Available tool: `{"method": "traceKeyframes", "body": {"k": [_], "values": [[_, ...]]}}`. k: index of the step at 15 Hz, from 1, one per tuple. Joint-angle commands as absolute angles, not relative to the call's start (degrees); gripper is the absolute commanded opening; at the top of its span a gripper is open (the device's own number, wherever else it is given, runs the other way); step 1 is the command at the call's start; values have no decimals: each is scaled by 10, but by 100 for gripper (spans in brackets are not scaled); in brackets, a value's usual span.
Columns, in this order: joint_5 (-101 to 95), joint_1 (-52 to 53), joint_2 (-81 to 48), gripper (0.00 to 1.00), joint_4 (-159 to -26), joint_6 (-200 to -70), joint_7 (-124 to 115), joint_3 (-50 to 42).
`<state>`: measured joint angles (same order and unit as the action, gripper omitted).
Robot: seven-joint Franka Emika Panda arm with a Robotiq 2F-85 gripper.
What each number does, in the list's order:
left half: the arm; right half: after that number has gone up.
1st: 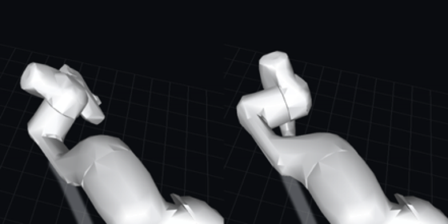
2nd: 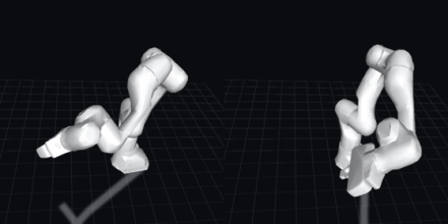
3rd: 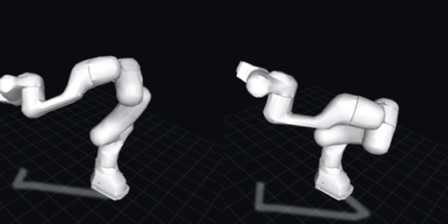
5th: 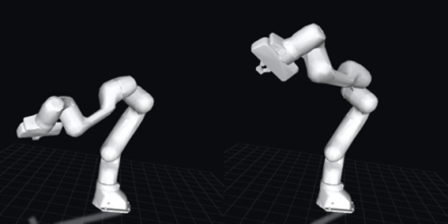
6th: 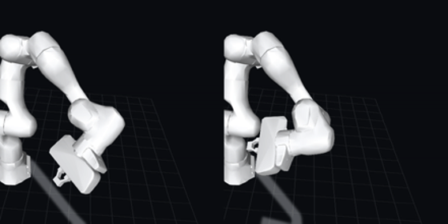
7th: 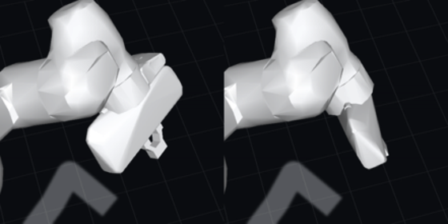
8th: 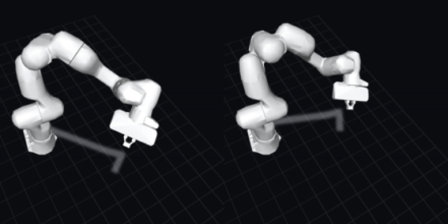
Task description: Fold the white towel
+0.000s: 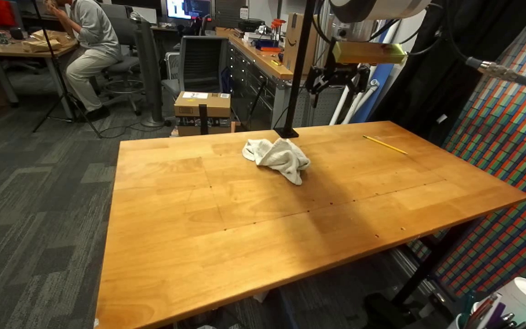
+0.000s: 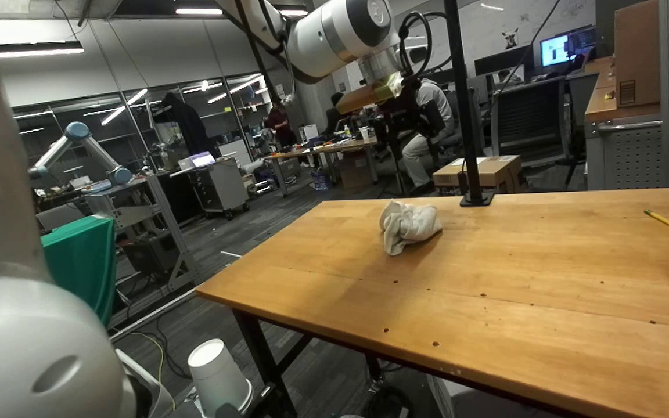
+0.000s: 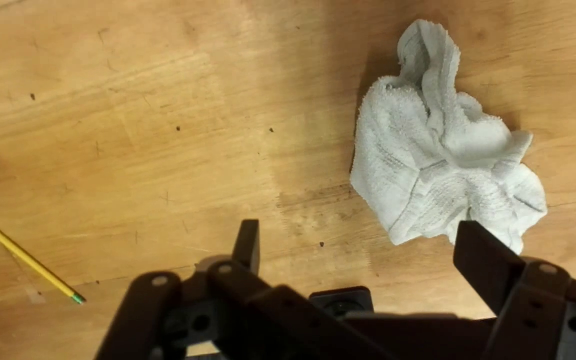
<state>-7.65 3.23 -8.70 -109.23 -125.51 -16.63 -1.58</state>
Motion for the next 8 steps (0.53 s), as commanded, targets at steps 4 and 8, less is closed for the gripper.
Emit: {"method": "traceKeyframes", "body": {"k": [4, 8], "values": [[-6, -12, 24, 100, -1210, -1267, -159, -33], [-15, -25, 18, 100, -1210, -1254, -157, -36]]}}
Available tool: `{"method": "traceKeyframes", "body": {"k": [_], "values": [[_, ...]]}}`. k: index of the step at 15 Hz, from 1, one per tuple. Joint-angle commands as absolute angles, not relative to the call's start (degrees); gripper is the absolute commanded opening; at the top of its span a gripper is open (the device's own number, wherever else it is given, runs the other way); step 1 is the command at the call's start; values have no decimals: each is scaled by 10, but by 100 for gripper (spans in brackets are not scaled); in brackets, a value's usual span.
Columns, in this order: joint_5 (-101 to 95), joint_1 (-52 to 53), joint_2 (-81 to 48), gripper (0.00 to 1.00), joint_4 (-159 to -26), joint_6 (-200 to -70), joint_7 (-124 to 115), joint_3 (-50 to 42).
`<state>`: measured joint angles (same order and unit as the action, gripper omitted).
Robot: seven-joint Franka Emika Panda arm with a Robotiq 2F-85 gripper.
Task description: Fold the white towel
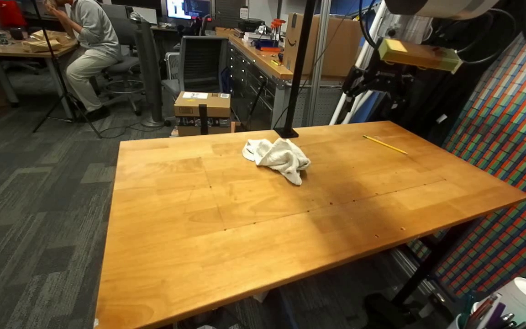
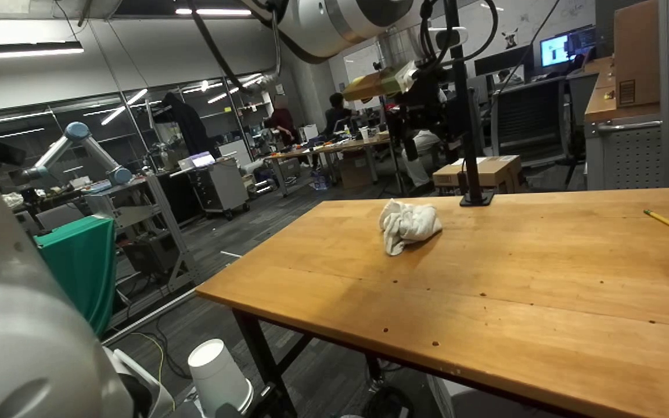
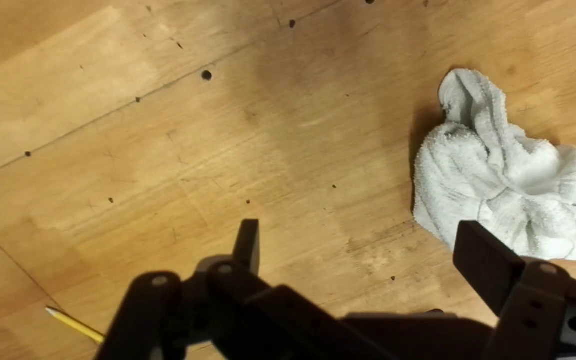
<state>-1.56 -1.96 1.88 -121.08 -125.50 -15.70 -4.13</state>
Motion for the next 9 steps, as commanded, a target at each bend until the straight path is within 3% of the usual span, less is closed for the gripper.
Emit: {"method": "traceKeyframes", "body": {"k": [1, 9], "values": [[-14, -28, 29, 100, -1221, -1254, -152, -38], [-13, -30, 43, 100, -1235, -1254, -150, -38]]}}
